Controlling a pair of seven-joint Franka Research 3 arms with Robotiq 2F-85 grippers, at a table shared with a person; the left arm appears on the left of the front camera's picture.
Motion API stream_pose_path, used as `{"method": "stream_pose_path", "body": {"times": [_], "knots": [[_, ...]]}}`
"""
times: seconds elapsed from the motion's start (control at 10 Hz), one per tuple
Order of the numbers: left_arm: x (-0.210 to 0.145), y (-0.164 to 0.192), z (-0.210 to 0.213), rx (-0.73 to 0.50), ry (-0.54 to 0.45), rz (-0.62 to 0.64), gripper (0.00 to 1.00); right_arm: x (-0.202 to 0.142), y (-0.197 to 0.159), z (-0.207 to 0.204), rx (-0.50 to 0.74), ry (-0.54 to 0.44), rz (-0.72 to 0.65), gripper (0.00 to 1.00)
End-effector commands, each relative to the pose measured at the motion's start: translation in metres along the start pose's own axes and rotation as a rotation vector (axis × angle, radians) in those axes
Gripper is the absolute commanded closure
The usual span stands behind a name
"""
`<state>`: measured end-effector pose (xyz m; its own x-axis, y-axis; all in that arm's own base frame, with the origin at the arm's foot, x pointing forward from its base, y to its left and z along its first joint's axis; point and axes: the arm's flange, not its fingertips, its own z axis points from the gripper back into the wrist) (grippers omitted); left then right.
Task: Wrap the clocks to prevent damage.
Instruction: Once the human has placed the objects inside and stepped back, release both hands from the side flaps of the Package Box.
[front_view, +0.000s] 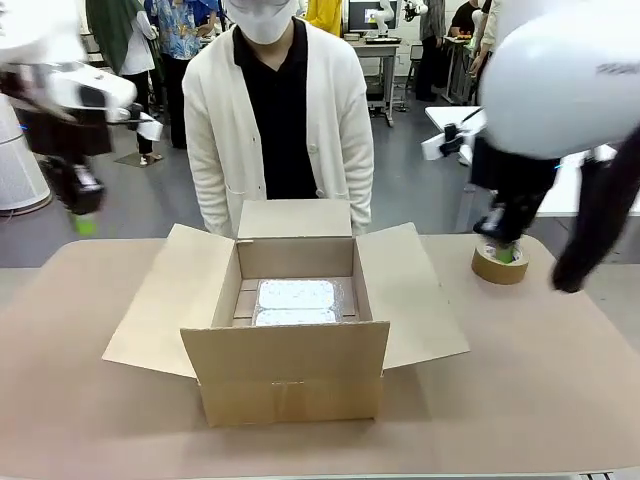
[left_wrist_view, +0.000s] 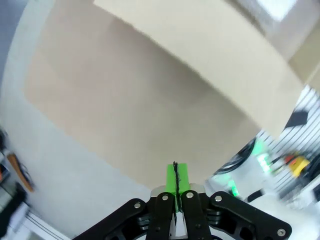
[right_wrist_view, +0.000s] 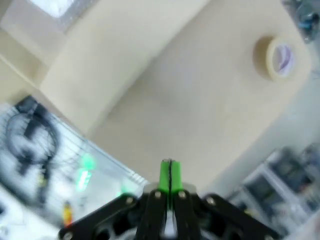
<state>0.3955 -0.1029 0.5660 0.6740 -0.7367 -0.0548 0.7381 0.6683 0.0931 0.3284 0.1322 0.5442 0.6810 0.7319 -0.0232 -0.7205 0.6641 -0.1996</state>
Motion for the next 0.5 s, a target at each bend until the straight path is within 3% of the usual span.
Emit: {"method": "stream_pose_path", "body": {"times": [0.0, 0.2, 0.4], "knots": [[-0.035, 0.001, -0.028, 0.052, -0.109, -0.188, 1.00, -0.027, -0.005, -0.010, -0.010, 0.012, 0.289, 0.99], [-0.041, 0.007, -0.026, 0.017, -0.228, -0.263, 1.00, -0.040, -0.010, -0.008, 0.056, -0.082, 0.376, 0.99], [-0.050, 0.000, -0.037, -0.023, -0.311, -0.282, 1.00, -0.053, -0.022, -0.019, 0.107, -0.064, 0.411, 0.99]]}}
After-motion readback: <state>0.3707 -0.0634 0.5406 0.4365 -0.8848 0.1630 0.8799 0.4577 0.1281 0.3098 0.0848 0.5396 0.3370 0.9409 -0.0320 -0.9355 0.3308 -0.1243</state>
